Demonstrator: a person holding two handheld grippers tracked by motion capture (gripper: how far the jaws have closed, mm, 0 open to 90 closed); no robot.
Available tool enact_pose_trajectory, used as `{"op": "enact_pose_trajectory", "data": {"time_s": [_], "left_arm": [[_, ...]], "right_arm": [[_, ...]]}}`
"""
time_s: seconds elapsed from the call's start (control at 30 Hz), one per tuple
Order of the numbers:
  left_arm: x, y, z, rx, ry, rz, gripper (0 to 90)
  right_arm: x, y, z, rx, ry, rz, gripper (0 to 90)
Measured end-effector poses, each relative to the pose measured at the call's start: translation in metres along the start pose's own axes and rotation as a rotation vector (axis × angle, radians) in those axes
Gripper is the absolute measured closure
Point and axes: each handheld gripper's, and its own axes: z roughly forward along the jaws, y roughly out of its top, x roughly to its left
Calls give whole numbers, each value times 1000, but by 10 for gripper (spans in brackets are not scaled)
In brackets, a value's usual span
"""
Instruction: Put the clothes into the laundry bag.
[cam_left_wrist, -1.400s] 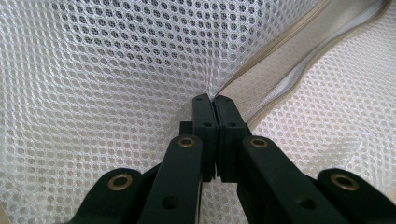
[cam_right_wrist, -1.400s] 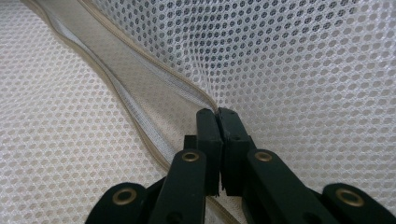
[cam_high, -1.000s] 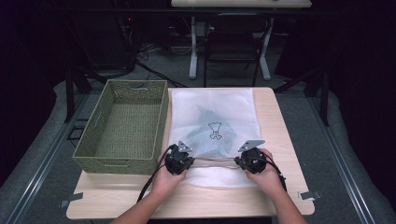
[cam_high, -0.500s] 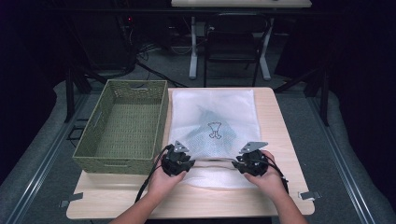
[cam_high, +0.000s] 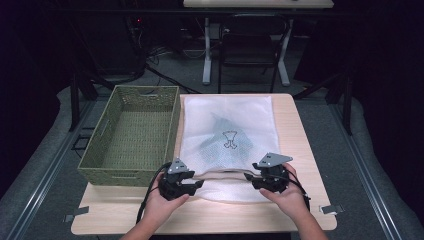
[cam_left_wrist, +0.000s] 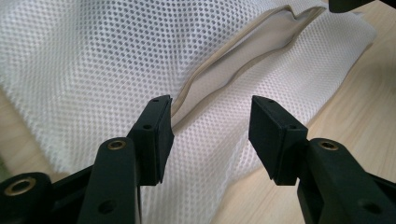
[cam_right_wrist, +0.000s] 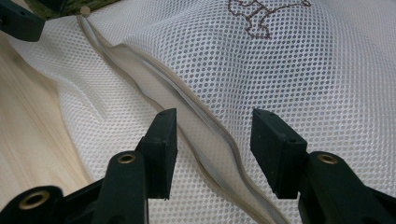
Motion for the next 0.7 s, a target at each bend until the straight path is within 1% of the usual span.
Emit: {"op": "enact_pose_trajectory", "data": {"time_s": [0.1,0.17,0.2,0.23,0.27,0.33,0.37,0.4,0.5,0.53,0.57,0.6,0.7], "left_arm": [[4,-7,-7,-17,6,-7,484],[7,-12,-13,-25,12,-3,477],[9,-15,-16,-22,2,-8,473],[10,-17,-17,-27,-6,-10,487],[11,-20,-20,-42,-4,-25,484],[12,-22,-24,-48,0,-48,471],[12,-22,-25,-52,-11,-57,471],[12,-22,-26,-57,-12,-51,471],[11,-22,-25,-60,-20,-55,471],[11,-23,-24,-59,-22,-49,471],[11,-23,-23,-54,-29,-56,471],[11,-24,-22,-47,-31,-50,471],[9,-25,-16,-31,-41,-55,470]], "right_arm": [[2,2,-3,-28,6,3,517],[3,3,-4,-49,12,0,517],[4,3,-5,-57,12,-3,517],[5,3,-5,-63,8,-8,517],[6,3,-5,-64,9,-10,517],[8,3,-3,-67,9,-12,518],[9,2,-2,-65,10,-8,518],[10,2,0,-65,13,-11,520],[15,2,4,-63,20,-17,521],[17,2,6,-59,23,-27,521],[19,2,8,-51,21,-42,521],[21,2,9,-47,19,-52,521],[23,0,12,-44,23,-57,519]]}}
